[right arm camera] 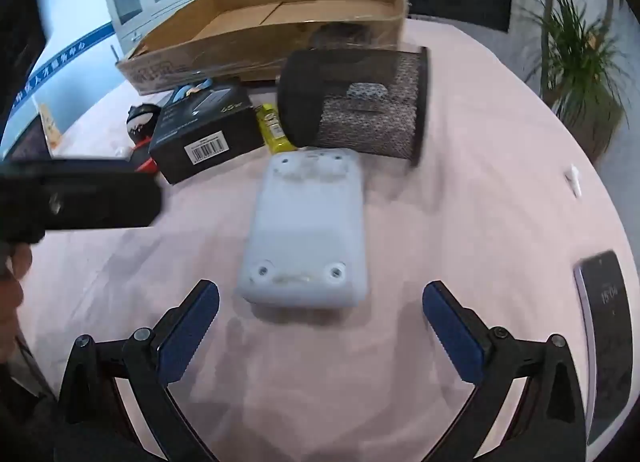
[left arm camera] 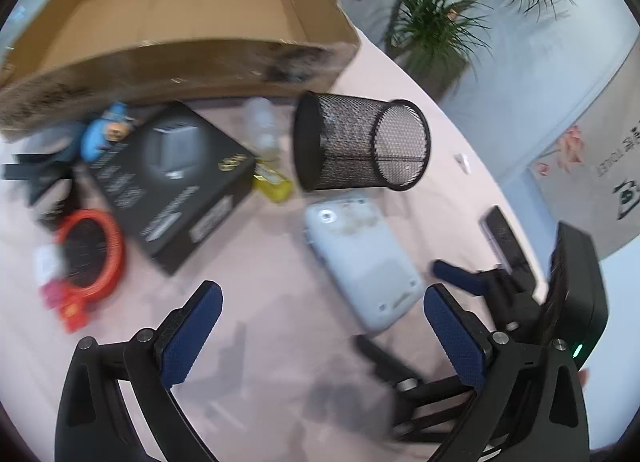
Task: Organize rigid objects
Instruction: 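Close the right gripper on the white plastic device, then carry the white device into the cardboard box and open the right gripper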
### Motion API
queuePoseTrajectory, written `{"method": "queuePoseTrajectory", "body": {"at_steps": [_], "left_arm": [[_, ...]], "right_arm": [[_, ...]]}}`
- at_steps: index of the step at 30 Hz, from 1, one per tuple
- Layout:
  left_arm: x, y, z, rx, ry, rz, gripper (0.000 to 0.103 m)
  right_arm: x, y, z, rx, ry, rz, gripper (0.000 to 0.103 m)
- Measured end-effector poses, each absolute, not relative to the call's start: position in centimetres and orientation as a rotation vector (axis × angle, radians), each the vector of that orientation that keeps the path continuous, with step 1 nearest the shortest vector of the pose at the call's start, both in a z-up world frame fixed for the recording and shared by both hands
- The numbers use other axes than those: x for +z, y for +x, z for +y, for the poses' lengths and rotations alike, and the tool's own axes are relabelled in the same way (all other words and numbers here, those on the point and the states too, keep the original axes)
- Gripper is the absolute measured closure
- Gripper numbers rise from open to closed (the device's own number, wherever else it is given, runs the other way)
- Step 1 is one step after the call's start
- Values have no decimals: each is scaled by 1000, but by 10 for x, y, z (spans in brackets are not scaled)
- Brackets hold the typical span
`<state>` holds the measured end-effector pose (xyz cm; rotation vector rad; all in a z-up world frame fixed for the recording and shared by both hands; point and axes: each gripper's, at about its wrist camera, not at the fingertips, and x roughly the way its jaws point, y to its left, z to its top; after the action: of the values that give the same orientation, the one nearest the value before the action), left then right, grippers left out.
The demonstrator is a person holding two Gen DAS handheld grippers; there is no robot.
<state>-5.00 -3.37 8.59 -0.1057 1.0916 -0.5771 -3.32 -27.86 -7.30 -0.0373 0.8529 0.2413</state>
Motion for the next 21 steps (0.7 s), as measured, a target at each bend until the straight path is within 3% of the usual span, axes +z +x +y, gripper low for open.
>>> {"method": "queuePoseTrajectory", "body": {"at_steps": [4,8,17,21], "left_arm": [[73,-42,-29,-628,-209,1192,7],[66,-21,-36,-636,-234,1235,7],[49,-14,-69,-637,-258,1288,11],[47,-15,-81,-655,-258,1319,26]], "right_arm": [[-74,-16,-281,239,13,848,16],[-71,-8,-278,242,-23,860,39],[-71,-14,-289,278,66,844,39],[-71,-19,-295,336,156,830,40]]}}
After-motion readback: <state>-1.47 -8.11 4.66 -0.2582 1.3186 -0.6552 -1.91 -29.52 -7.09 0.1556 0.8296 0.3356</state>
